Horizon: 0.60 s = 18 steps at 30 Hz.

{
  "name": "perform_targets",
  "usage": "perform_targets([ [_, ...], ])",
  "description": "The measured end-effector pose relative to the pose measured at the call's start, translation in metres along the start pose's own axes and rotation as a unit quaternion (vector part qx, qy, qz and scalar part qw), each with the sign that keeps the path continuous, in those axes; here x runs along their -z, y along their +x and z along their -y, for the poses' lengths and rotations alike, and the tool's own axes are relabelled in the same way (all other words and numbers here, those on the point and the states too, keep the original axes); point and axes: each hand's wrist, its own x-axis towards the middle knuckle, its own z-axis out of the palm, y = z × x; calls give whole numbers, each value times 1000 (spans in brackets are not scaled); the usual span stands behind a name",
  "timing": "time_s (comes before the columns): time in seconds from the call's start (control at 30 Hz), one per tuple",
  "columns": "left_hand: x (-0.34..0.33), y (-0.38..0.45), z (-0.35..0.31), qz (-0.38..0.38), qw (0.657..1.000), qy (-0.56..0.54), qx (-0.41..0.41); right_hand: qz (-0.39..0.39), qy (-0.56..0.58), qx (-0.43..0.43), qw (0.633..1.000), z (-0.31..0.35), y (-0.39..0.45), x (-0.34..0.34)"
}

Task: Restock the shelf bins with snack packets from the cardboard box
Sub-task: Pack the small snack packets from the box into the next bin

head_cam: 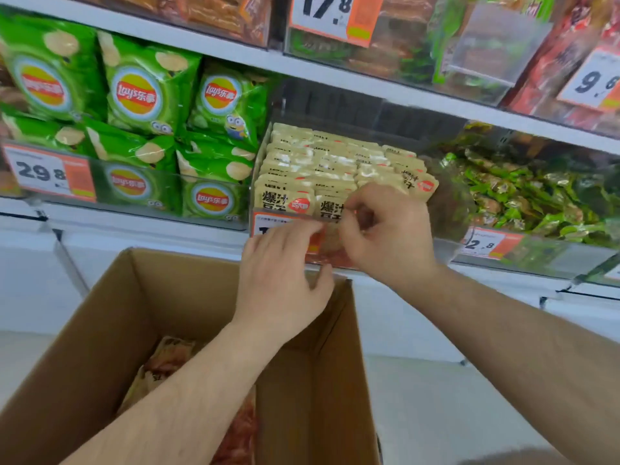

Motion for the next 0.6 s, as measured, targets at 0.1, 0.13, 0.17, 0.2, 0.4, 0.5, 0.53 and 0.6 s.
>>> perform_targets([
  [0.1, 9, -33, 43, 57, 997, 8, 56, 68, 71, 24, 995, 33, -34, -44],
  [0.13, 10, -41, 58, 72, 995, 16, 74, 95, 83, 13, 992, 38, -45, -61],
  [0.17, 11, -49, 72, 87, 992, 23, 91, 124, 89, -3, 988, 40, -56, -80],
  [0.2, 12, -56, 86, 103, 988, 28, 108, 157, 91, -25, 983, 40, -68, -97],
  [0.4, 11, -81, 149, 208, 946, 0, 251, 442, 42, -307, 842, 26, -141, -187],
  [0.5, 4, -96, 175, 243, 913, -7, 327, 575, 26, -418, 703, 24, -190, -225],
  [0.53, 2, -101, 181, 254, 903, -9, 345, 594, 18, -434, 677, 25, -206, -234],
  [0.6, -3, -110, 193, 272, 887, -8, 373, 615, 14, -460, 640, 34, -236, -250],
])
